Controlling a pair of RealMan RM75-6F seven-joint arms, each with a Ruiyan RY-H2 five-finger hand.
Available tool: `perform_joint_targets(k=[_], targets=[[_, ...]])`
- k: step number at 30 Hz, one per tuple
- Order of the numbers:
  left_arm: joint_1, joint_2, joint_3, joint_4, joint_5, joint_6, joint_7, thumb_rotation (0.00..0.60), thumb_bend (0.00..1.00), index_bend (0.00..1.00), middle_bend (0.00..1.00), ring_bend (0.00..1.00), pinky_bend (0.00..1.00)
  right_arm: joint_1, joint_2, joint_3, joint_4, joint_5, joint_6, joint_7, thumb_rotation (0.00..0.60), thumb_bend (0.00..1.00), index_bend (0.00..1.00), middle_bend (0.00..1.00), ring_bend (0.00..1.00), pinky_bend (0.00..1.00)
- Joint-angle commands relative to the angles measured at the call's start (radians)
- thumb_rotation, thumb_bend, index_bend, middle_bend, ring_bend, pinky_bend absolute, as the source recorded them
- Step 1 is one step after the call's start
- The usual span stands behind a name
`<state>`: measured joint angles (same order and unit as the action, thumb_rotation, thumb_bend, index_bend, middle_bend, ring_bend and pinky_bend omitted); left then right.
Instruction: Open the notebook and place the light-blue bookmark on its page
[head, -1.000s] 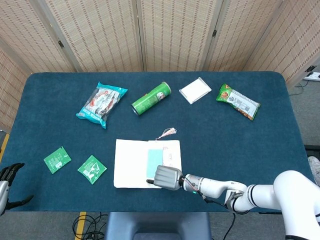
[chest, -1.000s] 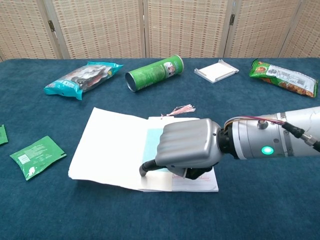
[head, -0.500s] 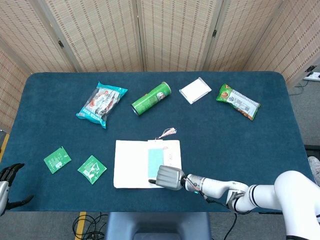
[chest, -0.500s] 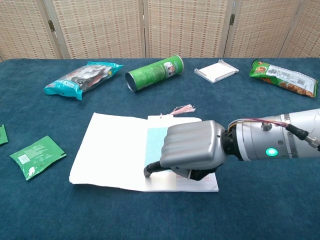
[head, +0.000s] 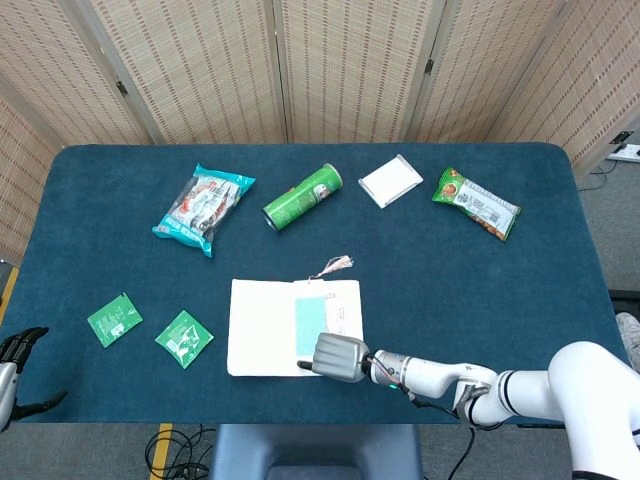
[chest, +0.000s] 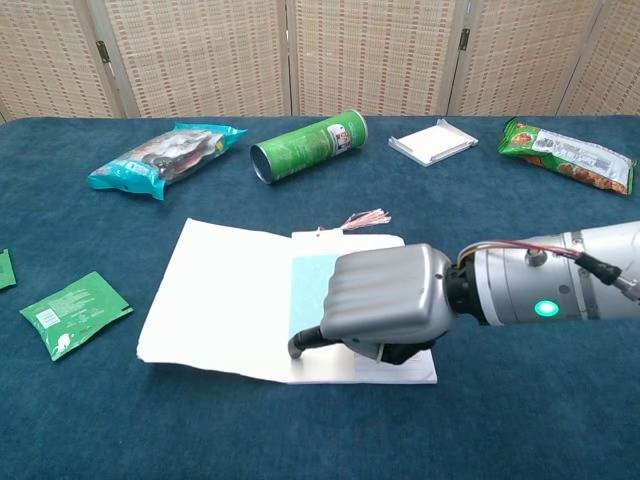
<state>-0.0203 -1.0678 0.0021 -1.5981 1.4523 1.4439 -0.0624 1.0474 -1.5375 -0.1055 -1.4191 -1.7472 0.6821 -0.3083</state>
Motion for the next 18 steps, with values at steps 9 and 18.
perform_joint_targets(k=[9,18], targets=[[-0.001,0.000,-0.001,0.001,0.000,-0.002,-0.002,0.600,0.15,0.16,0.17,0.15,0.23,-0.002,-0.003,0.002,0.000,-0.001,0.005,-0.004,0.600,1.00,0.19,1.00,1.00,0.96],[-0.001,0.000,-0.001,0.003,0.001,-0.001,-0.005,0.600,0.15,0.16,0.17,0.15,0.23,-0.009,0.010,0.004,-0.014,-0.002,0.021,-0.013,0.600,1.00,0.19,1.00,1.00,0.96]])
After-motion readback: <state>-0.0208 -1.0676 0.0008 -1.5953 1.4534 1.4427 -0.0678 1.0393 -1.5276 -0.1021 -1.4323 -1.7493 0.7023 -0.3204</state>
